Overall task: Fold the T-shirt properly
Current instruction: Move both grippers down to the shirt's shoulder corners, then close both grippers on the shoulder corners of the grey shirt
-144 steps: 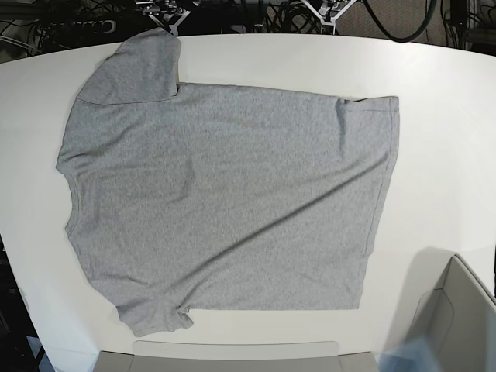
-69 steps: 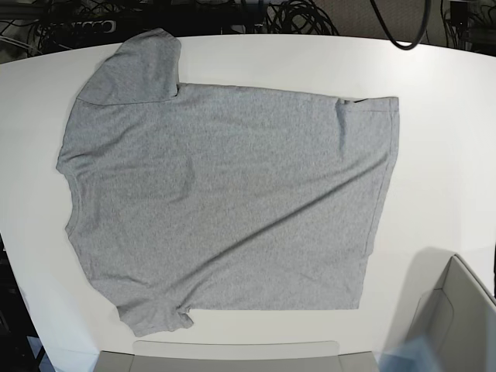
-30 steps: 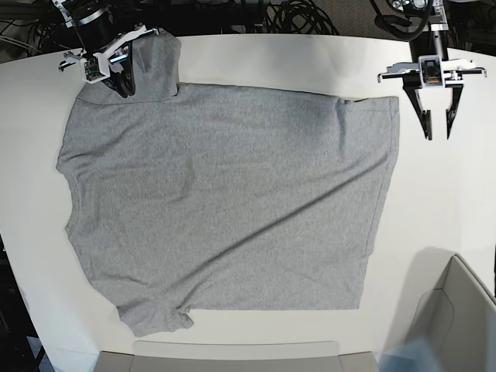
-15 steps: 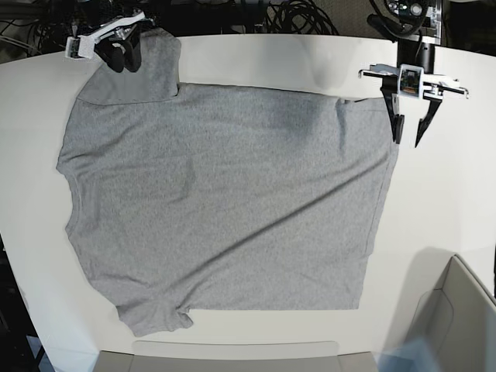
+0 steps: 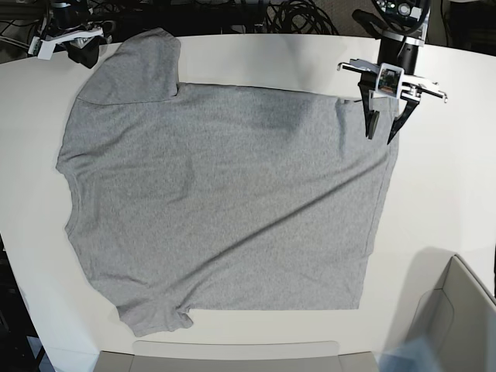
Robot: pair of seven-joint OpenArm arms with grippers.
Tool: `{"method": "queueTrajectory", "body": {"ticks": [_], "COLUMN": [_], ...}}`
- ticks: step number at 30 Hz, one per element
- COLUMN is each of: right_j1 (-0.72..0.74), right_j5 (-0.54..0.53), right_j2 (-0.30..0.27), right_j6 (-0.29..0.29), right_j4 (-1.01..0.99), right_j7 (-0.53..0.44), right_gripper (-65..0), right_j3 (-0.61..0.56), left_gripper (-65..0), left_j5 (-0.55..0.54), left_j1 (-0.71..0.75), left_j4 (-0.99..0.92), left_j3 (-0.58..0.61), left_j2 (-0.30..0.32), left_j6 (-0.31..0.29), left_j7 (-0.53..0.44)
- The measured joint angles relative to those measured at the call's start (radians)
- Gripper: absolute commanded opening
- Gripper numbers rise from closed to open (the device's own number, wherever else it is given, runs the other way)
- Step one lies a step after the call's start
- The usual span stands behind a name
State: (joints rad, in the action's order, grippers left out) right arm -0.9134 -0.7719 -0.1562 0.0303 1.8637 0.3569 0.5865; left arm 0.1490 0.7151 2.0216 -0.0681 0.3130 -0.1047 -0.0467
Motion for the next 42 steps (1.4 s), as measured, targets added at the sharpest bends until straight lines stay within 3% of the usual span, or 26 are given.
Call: {"method": "queueTrajectory", "body": {"ticks": [5,12,16,22,25,27,30,31,33,35,37,42], "right_j1": [0.031,0.064,0.111,0.148,0.149,0.149,0.154,0.156,0.159,0.16,0.159,0.16], "right_j5": [-0.04,-0.037,-0.037,-0.066,-0.065,-0.065,-0.063,-0.063,-0.061,-0.059,-0.059,-0.059], "right_j2": [-0.003,-0.003,0.0,0.001,0.001,0.001,0.0,-0.001,-0.001,-0.002,0.0,-0.004], "right_j6": [0.072,0.079,0.083,0.109,0.112,0.111,0.112,0.112,0.124,0.15,0.154,0.161], "right_j4": [-0.073,-0.078,-0.118,-0.172,-0.172,-0.171,-0.171,-0.171,-0.171,-0.171,-0.172,-0.177], "right_j7": [0.014,0.02,0.104,0.091,0.092,0.093,0.097,0.098,0.1,0.108,0.11,0.111], "right_gripper": [-44.4,-44.4,-44.4,-44.4,-44.4,-44.4,-44.4,-44.4,-44.4,-44.4,-44.4,-44.4], "right_j3": [0.01,-0.017,-0.019,-0.019,-0.019,-0.019,-0.019,-0.019,-0.019,-0.019,-0.02,-0.02], "left_gripper": [-44.7,-44.8,-44.8,-44.7,-44.6,-44.6,-44.5,-44.3,-43.1,-42.6,-42.6,-42.6], "left_j5": [-0.003,-0.003,-0.003,-0.003,-0.023,-0.137,-0.434,-0.61,-0.828,-1.014,-1.158,-1.246], "left_j1": [-0.018,-0.041,-0.039,-0.039,-0.04,-0.039,-0.039,-0.04,-0.045,-0.08,-0.129,-0.205], "left_j4": [-0.005,-0.005,-0.005,-0.005,-0.004,-0.005,-0.005,-0.007,-0.037,-0.107,-0.194,-0.358], "left_j3": [-0.004,-0.006,-0.006,-0.008,-0.008,-0.009,-0.064,-0.111,-0.196,-0.261,-0.303,-0.286], "left_j2": [-0.049,-0.045,-0.045,-0.045,-0.045,-0.045,-0.045,-0.046,-0.038,0.015,0.067,0.108], "left_j6": [-0.008,0.002,0.003,0.003,0.003,0.004,0.005,0.003,0.011,0.024,0.014,0.014], "left_j7": [0.051,0.048,0.051,0.052,0.122,0.21,0.312,0.354,0.43,0.529,0.569,0.592]}}
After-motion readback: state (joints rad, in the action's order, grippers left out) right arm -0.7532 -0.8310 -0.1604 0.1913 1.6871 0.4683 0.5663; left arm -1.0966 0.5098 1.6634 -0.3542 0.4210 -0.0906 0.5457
